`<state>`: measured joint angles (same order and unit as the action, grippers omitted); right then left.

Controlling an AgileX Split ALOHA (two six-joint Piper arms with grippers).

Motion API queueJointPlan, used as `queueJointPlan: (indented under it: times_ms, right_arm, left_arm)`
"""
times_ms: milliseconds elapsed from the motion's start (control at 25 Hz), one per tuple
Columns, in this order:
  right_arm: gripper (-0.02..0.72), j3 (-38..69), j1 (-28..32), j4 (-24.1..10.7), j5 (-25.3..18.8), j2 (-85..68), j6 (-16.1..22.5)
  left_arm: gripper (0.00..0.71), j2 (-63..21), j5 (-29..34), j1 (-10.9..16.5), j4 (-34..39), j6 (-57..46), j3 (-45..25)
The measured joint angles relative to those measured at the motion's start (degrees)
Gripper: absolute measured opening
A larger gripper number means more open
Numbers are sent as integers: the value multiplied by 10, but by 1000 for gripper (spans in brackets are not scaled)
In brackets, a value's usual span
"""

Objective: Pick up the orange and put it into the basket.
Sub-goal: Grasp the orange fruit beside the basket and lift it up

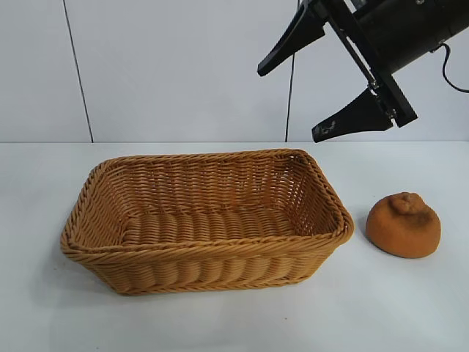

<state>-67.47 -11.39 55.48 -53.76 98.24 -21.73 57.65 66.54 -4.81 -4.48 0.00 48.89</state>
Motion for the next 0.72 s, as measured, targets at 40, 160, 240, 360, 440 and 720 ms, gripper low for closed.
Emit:
queueJointPlan:
  times_ms: [40, 160, 240, 360, 440, 720]
  right_arm:
    - [641, 0, 0, 0, 0, 0, 0]
    - [641, 0, 0, 0, 0, 0, 0]
    - [641, 0, 0, 0, 0, 0, 0]
    - [641, 0, 0, 0, 0, 0, 0]
    - [641, 0, 0, 0, 0, 0, 0]
    - [641, -34, 0, -38, -17, 0, 1]
  left_arm:
    - [577, -34, -11, 0, 0, 0, -31]
    - [577, -130, -46, 0, 2, 0, -115]
    - [577, -197, -56, 0, 2, 0, -159]
    - [577, -281, -54, 0, 2, 0, -196]
    - [577, -328, -55, 0, 2, 0, -199]
    - [577, -460, -56, 0, 2, 0, -201]
